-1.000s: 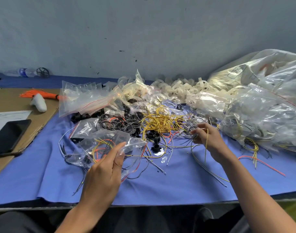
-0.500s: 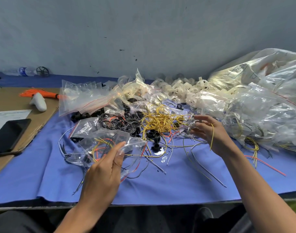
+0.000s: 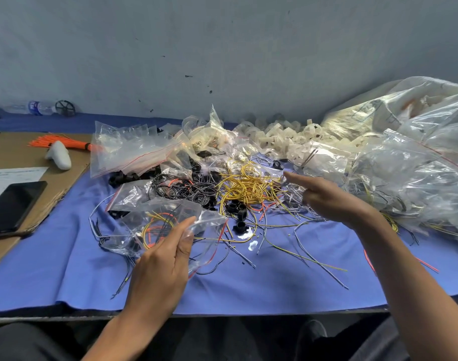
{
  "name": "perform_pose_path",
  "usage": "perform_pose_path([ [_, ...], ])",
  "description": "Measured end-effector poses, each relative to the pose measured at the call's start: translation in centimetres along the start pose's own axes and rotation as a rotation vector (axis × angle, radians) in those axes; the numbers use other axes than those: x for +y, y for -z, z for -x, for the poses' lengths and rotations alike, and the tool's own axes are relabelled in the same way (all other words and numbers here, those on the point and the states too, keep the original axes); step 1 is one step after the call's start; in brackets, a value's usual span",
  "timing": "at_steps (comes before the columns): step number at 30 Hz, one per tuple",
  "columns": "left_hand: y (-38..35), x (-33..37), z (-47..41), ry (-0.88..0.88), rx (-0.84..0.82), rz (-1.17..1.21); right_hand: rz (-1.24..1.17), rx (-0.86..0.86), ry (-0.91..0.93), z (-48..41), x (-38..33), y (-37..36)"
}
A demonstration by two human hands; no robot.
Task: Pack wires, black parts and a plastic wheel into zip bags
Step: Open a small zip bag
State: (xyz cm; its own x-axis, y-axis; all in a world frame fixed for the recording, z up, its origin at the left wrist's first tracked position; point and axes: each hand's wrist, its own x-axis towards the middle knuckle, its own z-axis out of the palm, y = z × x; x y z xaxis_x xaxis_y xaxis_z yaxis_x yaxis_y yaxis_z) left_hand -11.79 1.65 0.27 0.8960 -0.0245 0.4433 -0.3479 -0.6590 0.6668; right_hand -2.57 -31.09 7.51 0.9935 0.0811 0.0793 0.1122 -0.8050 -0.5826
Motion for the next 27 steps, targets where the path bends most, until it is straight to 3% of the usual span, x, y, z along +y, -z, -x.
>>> perform_pose_path([
  [7, -0.1, -0.1, -0.2, 0.015, 0.009, 0.018, -0.621, 0.285, 0.118, 2.1, -3.2, -1.1],
  [12, -0.4, -0.1, -0.3, 0.014, 0.009, 0.005, -0.98, 0.051, 0.161, 6.8, -4.8, -6.0],
  [16, -0.5, 0.4, -0.1, 0.01, -0.036, -0.041, -1.073, -0.004, 0.077, 9.0, -7.2, -11.7],
  [20, -0.9, 1.7, 0.3, -0.054, -0.136, -0.166, -1.171, -0.181, 0.016, 9.1, -10.6, -16.9],
  [25, 0.0, 2.2, 0.5, -0.087, -0.155, -0.274, -1.313, -0.314, -0.109, 6.2, -13.2, -18.1],
  [27, 0.5, 2.2, 0.5, -0.086, -0.174, -0.25, -1.286, -0.236, -0.215, 5.1, -14.3, -17.5],
])
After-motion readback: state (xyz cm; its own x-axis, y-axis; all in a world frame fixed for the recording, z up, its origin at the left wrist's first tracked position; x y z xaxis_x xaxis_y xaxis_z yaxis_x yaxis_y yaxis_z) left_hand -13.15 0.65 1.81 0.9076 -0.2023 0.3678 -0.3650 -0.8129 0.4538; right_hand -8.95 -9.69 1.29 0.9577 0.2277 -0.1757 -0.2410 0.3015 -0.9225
